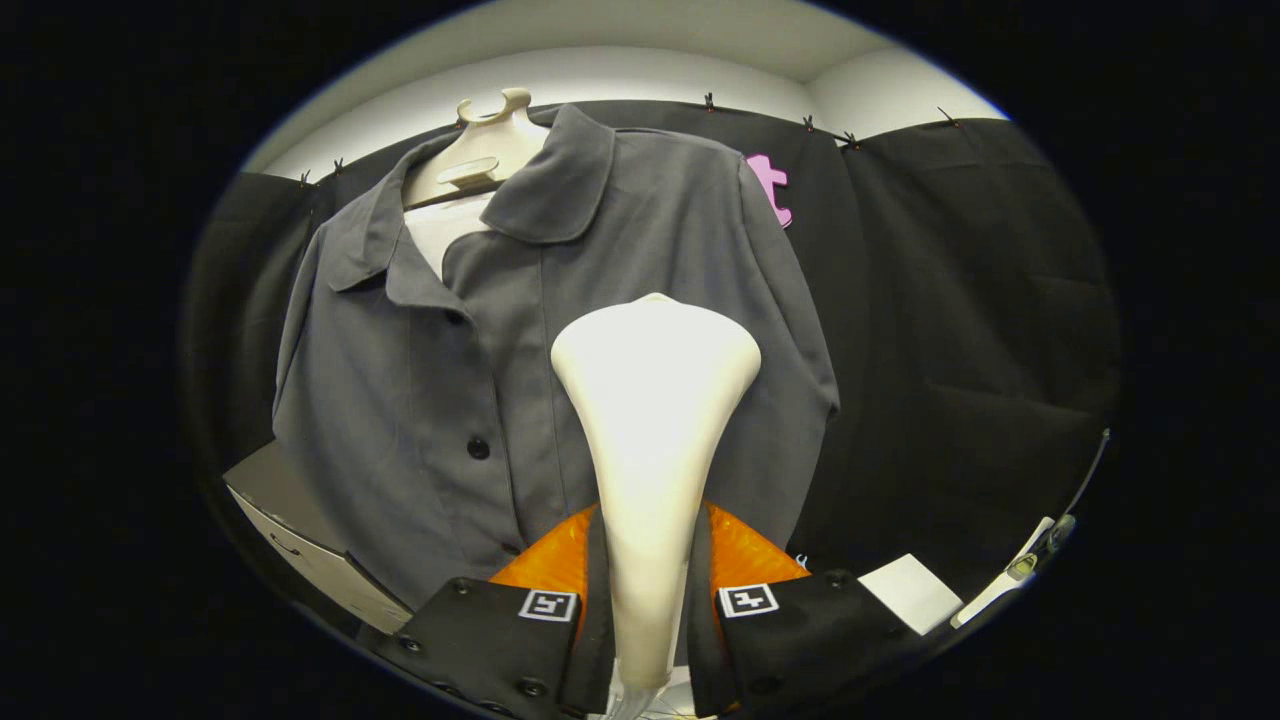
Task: Iron the clothes twice with a garment steamer, once on the left side and once on the right side.
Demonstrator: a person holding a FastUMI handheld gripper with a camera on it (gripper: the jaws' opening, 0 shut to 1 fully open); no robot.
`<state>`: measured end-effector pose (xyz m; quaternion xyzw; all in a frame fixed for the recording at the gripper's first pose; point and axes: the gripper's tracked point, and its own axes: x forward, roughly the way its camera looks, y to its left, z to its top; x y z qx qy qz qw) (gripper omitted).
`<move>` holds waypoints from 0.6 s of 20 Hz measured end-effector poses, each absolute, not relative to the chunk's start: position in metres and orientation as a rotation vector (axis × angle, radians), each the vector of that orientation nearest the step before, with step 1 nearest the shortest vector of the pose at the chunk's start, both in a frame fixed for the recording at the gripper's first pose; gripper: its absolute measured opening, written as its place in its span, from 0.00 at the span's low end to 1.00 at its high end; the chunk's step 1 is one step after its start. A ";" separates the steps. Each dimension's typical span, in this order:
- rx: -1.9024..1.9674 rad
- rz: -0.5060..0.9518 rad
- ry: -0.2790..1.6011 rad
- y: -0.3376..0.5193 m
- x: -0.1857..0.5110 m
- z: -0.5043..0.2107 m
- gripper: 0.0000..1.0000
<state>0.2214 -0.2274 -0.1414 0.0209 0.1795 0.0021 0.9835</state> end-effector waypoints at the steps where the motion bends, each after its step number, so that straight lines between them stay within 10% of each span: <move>1: 0.043 0.006 0.369 -0.227 0.220 -0.146 0.38; 12: 0.084 0.015 0.464 -0.229 0.198 -0.210 0.38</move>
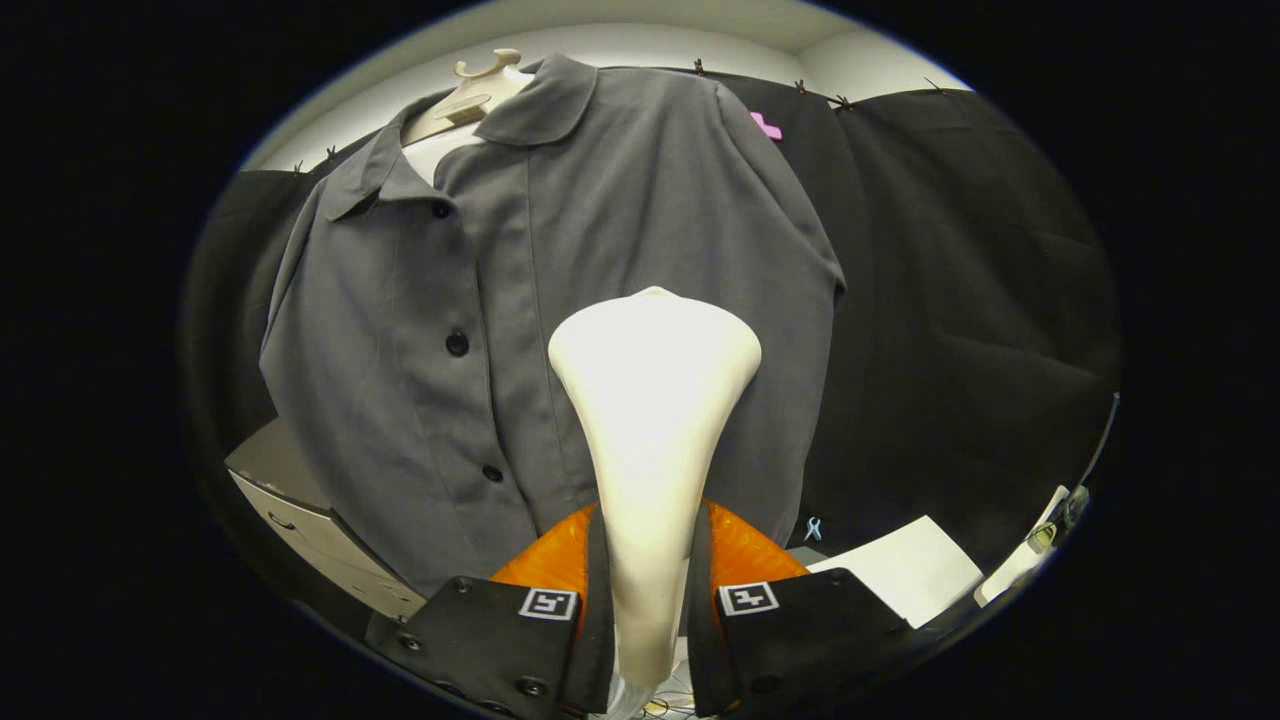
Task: Iron the clothes twice with a garment steamer, once on the left side and once on the right side.
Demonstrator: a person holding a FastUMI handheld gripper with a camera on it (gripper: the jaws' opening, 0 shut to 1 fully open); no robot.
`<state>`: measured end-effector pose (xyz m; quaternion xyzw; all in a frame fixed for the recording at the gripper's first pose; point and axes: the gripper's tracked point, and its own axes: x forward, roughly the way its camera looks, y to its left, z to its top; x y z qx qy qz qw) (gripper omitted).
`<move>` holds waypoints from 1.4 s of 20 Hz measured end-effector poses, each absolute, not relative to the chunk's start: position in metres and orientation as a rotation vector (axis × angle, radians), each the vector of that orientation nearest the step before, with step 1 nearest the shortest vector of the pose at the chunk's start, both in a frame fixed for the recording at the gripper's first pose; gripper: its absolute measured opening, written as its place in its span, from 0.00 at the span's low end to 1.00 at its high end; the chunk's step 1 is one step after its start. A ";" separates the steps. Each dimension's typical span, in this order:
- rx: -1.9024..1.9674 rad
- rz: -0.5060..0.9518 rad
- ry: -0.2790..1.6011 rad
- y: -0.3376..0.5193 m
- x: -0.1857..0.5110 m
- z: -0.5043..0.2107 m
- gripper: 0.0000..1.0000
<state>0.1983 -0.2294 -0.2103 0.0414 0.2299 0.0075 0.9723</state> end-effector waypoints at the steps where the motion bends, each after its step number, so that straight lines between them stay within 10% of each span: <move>1: 0.088 0.016 0.472 -0.231 0.196 -0.217 0.38; 28: 0.115 0.001 0.746 -0.239 0.143 -0.388 0.38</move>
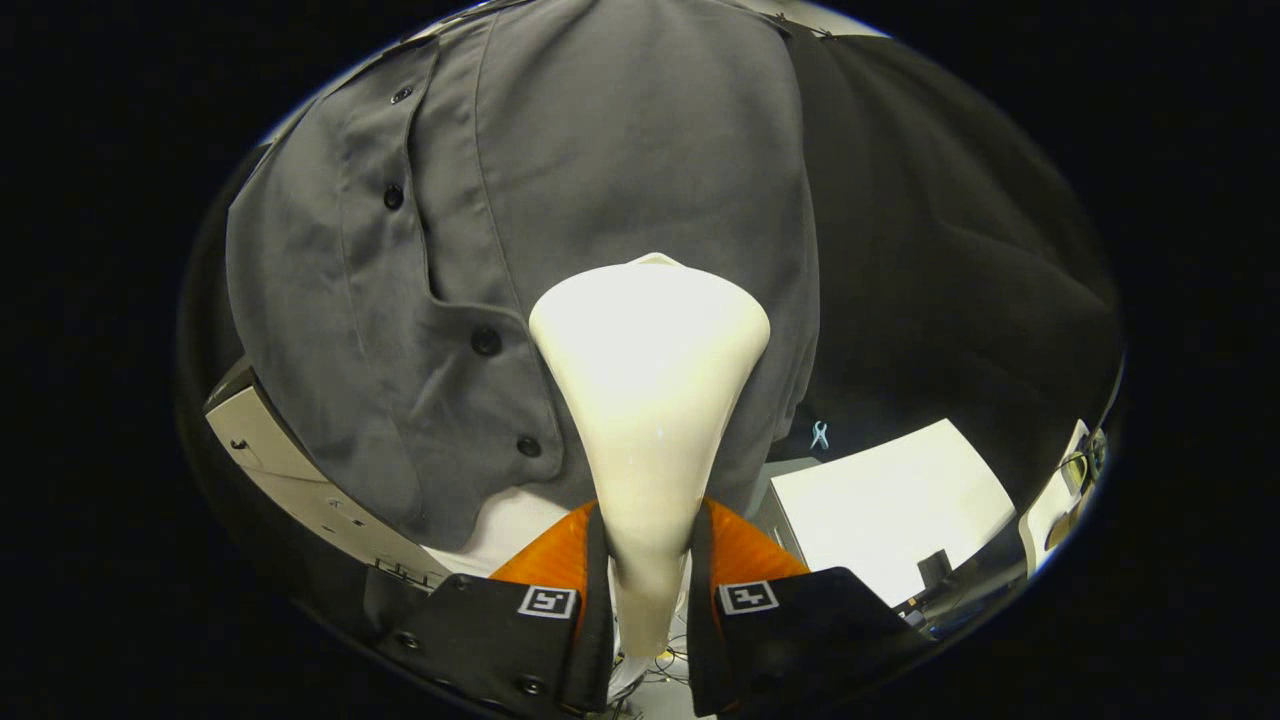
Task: Iron the clothes twice with a garment steamer, once on the left side and once on the right side.
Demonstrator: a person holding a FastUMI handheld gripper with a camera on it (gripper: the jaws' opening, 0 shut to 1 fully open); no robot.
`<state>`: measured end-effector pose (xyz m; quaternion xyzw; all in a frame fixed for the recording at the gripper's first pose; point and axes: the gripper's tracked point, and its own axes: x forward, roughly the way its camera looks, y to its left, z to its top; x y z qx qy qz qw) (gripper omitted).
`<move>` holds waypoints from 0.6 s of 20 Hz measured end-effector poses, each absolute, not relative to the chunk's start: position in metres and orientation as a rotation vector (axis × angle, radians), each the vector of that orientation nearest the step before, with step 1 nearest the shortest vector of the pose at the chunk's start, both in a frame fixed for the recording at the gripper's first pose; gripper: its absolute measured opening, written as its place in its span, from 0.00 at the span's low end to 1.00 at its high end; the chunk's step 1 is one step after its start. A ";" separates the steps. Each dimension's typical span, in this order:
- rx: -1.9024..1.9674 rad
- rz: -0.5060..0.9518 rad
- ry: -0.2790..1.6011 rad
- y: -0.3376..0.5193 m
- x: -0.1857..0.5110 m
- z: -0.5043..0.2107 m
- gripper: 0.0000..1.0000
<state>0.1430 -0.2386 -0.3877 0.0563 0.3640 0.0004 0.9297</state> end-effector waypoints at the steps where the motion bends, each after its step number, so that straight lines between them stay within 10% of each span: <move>1: 0.113 -0.002 0.757 -0.241 0.139 -0.394 0.38; 12: 0.161 -0.032 0.842 -0.251 0.104 -0.450 0.38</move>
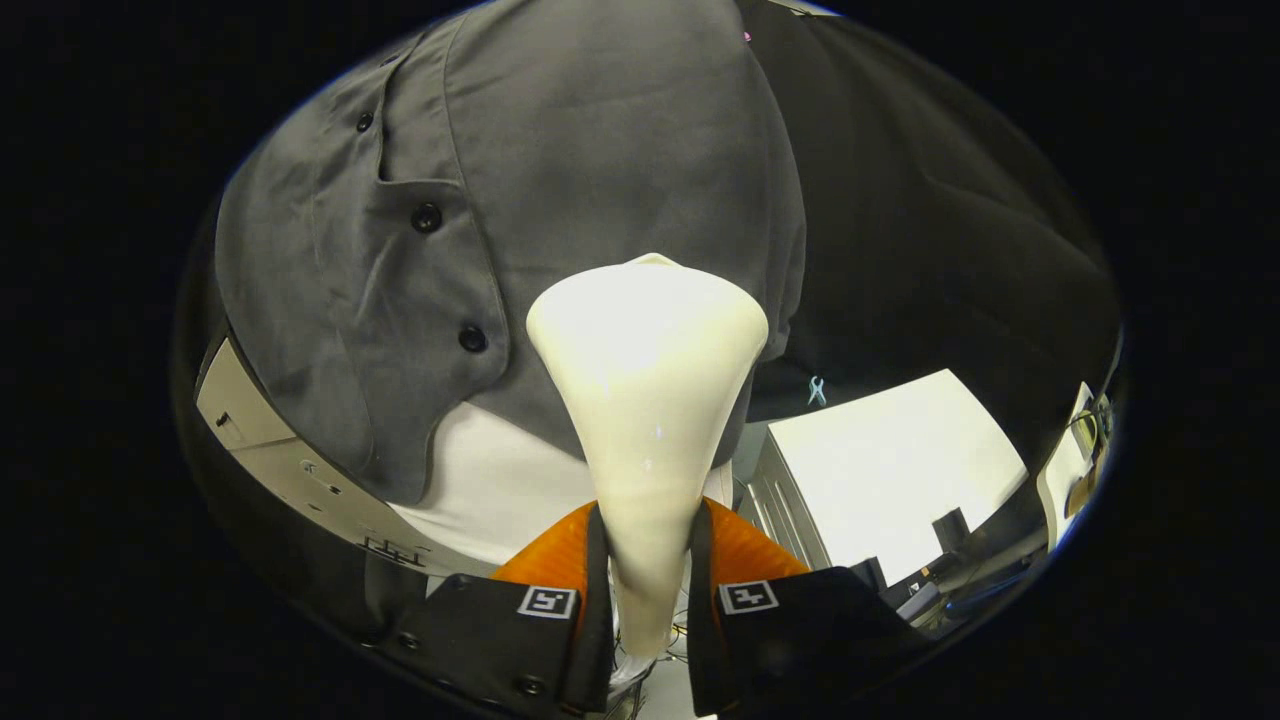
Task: Iron the clothes twice with a garment steamer, once on the left side and once on the right side.
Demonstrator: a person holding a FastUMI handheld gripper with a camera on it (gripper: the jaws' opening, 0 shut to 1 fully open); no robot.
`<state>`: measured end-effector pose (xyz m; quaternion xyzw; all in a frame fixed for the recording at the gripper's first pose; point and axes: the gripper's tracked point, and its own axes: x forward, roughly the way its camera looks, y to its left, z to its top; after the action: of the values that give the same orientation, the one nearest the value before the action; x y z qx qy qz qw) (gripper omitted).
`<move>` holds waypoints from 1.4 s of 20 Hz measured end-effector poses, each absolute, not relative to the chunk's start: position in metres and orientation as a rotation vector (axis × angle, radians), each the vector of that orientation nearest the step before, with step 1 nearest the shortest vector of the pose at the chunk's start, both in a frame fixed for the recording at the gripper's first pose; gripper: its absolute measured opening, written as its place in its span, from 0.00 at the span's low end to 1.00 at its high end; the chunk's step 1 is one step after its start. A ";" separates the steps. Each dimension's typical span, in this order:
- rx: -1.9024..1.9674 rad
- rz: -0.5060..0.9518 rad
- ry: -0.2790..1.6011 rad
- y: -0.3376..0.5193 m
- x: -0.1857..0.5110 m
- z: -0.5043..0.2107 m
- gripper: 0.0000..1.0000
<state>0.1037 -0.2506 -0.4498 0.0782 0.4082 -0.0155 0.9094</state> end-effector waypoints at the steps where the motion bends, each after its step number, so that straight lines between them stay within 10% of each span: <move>1: 0.168 -0.038 0.846 -0.252 0.101 -0.453 0.38; 28: 0.100 0.043 0.311 -0.224 0.066 -0.099 0.38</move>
<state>0.0657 -0.2239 -0.0993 0.0500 0.1550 0.0216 0.9864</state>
